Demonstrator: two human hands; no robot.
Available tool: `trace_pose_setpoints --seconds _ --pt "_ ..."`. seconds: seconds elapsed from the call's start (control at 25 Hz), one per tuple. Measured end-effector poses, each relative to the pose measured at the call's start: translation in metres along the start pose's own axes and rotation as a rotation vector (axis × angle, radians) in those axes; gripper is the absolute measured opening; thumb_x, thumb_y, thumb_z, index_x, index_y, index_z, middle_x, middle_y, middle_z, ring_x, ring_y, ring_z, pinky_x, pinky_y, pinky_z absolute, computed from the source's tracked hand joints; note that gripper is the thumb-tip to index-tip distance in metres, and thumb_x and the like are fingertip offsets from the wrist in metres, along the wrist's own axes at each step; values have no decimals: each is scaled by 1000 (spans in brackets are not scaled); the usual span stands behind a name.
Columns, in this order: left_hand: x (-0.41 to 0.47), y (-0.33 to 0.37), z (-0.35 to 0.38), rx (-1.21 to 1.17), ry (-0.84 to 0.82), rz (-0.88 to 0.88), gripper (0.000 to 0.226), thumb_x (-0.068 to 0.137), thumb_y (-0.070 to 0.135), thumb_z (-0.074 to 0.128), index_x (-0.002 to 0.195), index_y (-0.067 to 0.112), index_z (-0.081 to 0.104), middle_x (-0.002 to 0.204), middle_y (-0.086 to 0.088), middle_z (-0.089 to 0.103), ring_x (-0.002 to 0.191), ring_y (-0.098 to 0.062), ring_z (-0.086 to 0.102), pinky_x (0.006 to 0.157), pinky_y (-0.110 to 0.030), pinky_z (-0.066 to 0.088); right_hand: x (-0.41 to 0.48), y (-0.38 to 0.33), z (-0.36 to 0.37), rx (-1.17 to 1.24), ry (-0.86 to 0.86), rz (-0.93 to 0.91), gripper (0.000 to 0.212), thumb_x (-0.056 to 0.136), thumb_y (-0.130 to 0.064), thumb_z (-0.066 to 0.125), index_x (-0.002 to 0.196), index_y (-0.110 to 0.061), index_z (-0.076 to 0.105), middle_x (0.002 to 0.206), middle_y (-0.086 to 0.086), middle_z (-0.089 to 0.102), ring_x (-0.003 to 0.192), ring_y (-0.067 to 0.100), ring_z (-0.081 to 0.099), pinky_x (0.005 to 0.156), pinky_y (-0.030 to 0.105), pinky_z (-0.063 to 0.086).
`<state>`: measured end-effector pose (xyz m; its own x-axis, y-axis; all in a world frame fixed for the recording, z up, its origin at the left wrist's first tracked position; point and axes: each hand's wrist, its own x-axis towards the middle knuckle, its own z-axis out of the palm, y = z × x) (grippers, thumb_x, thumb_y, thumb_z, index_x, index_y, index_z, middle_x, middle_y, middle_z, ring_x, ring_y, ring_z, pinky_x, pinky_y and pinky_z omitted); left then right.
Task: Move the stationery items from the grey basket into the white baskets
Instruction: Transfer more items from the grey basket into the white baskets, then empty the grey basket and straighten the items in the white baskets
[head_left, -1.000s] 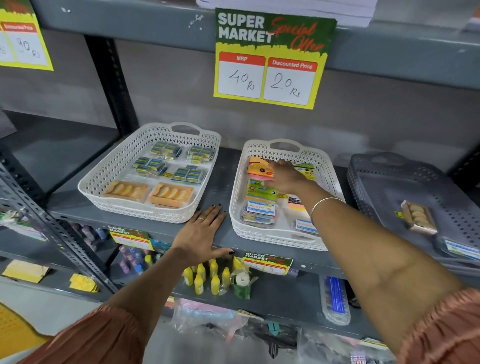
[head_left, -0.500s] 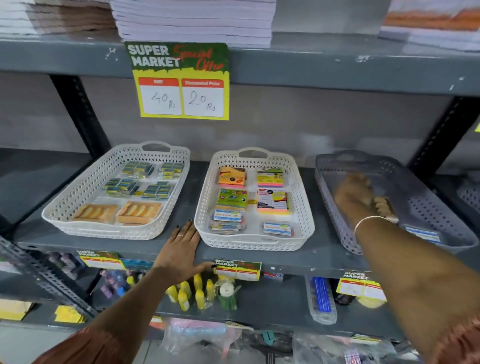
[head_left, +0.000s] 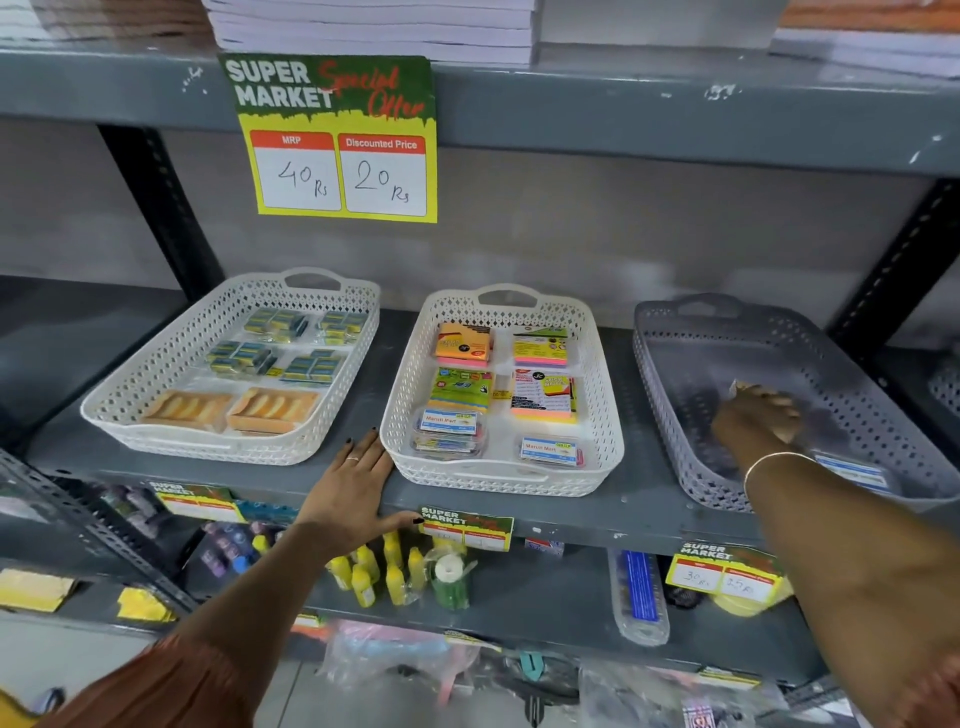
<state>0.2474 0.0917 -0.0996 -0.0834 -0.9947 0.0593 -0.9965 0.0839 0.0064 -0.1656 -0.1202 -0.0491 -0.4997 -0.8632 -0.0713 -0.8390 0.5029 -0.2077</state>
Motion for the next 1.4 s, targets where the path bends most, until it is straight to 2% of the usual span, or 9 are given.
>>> trace_pose_setpoints --seconds 0.36,0.52,0.6,0.72,0.88,0.96,1.08,1.24,1.4 --pt "0 0 -1 30 47 32 120 58 90 -2 144 10 18 150 -9 30 140 -25 18 116 -41 9 7 -12 -16 118 90 -88 58 102 -28 30 147 8 17 150 37 20 137 50 23 113 47 23" --pt "-6 -2 -11 48 49 -2 114 65 87 24 146 9 5 155 -10 12 143 -22 3 115 -36 -3 -3 -44 -47 179 235 -146 60 101 -34 38 141 10 29 145 36 32 134 47 31 109 47 28" --pt "-10 -6 -23 109 96 23 112 69 83 36 146 8 6 155 -11 11 142 -22 2 115 -37 -5 -13 -70 -57 156 294 -250 55 99 -27 40 136 13 34 139 38 37 130 48 35 108 51 29" --pt "-22 -23 -53 240 145 52 106 71 80 34 143 3 19 151 -13 24 140 -27 17 111 -43 4 -47 -121 -63 119 278 -414 54 95 -16 46 140 10 29 141 37 34 132 48 32 107 54 31" --pt "-48 -85 -80 247 219 -85 105 71 79 32 143 4 15 150 -16 24 139 -31 16 111 -43 0 -131 -199 -58 233 216 -609 51 92 -13 51 138 2 34 139 29 38 131 43 34 94 47 44" --pt "-68 -133 -83 186 210 -191 107 70 80 30 145 6 13 152 -17 18 140 -32 9 112 -44 2 -181 -241 -49 188 246 -792 47 86 -17 56 131 -6 45 127 23 48 120 40 43 80 38 43" --pt "-97 -198 -73 103 180 -303 116 65 86 23 146 5 3 153 -13 -1 141 -31 -4 115 -47 5 -251 -295 -32 94 267 -1091 41 87 -22 54 128 -25 49 115 14 58 106 34 54 78 34 42" --pt "-120 -267 -53 38 46 -380 126 54 89 20 145 6 -7 155 -13 -6 141 -30 -9 114 -47 6 -349 -350 3 244 -16 -1155 50 90 -36 57 132 -11 44 128 16 52 120 35 50 93 40 46" --pt "-118 -294 -36 35 -75 -363 115 70 80 41 145 9 -10 156 -11 -9 142 -28 -10 115 -44 4 -402 -375 35 48 -200 -1250 58 89 -15 59 140 -3 34 141 20 42 130 35 40 100 37 39"
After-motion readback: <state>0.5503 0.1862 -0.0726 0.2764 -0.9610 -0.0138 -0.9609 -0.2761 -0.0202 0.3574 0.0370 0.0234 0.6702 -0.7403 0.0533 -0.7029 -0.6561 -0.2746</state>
